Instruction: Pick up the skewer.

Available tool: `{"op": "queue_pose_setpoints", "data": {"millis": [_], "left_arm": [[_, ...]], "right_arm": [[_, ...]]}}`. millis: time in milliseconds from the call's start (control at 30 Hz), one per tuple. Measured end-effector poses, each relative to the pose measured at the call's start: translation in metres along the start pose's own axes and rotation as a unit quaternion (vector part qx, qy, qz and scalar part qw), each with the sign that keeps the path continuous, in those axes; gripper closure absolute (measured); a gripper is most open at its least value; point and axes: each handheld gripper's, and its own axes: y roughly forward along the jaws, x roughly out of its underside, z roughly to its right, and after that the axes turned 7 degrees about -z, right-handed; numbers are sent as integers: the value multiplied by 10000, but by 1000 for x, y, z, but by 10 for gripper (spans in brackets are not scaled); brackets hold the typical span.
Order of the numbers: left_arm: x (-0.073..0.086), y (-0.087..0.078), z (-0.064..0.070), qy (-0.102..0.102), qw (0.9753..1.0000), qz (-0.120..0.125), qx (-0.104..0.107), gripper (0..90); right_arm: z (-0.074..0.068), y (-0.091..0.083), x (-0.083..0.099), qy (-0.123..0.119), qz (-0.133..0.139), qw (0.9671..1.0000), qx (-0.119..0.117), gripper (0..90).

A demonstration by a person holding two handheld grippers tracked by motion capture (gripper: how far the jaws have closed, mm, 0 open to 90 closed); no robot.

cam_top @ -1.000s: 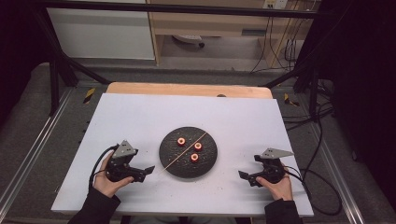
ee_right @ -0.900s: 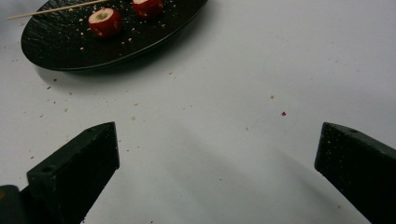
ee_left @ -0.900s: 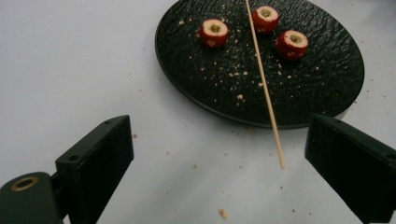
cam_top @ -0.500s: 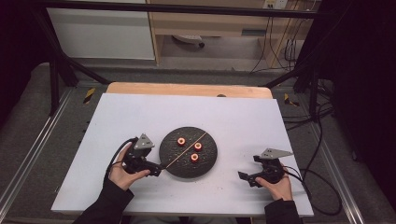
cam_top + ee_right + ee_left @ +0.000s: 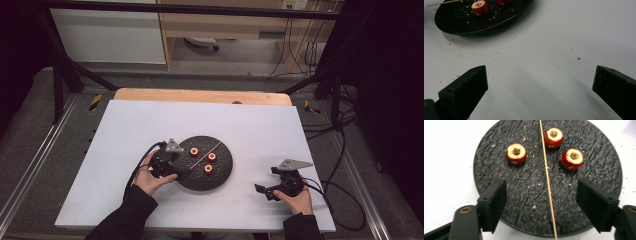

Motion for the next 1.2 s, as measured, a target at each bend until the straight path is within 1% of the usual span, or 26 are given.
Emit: {"op": "queue_pose_setpoints", "data": {"millis": [33,100,133,167,267,300,333,400,433,467,500,533,633,800,867,900,1000,1200], "left_arm": [[-2,4,1,16,10000,-57,40,308],[-3,6,2,25,9999,-93,54,352],[-4,8,2,51,9999,-144,56,352],[-4,11,3,60,9998,-190,60,413],[-6,15,4,82,9991,-403,62,489],[-6,16,4,44,9990,-442,99,527],[-6,17,4,25,9987,-491,164,527],[-6,19,5,19,9977,-629,259,592],[-6,19,5,19,9977,-629,259,625],[-6,18,5,14,9976,-630,272,625],[-6,18,5,-2,9975,-635,307,648],[-6,17,5,-6,9972,-696,289,696],[-6,18,6,12,9969,-739,286,732],[-6,19,8,97,9968,-775,182,799],[-7,19,9,116,9969,-760,186,824],[-7,20,10,122,9967,-791,167,836],[-7,21,12,140,9964,-836,98,852],[-7,21,14,113,9968,-796,11,877]], "right_arm": [[0,0,0,-2,7,10000,-3,5],[0,0,0,-2,9,10000,-3,5],[0,0,0,-2,9,10000,-3,5],[0,0,0,-6,2,10000,-1,5],[0,0,0,-1,-12,10000,-4,5],[0,0,0,13,-16,10000,-13,5],[0,0,0,13,-16,10000,-13,5],[0,-1,0,3,3,10000,-13,5],[0,-1,0,15,-7,10000,-14,5],[0,-1,0,15,-7,10000,-14,5],[0,-1,0,18,-3,10000,-9,5],[0,-1,0,15,-4,10000,-14,5],[0,-1,0,8,-7,10000,-8,5],[0,-1,0,6,6,10000,-9,5],[0,-1,0,15,-7,10000,-16,5],[0,-1,0,2,-3,10000,-16,5],[0,-1,0,6,-5,10000,-15,5],[-1,-1,0,25,-13,10000,-22,5]]}}
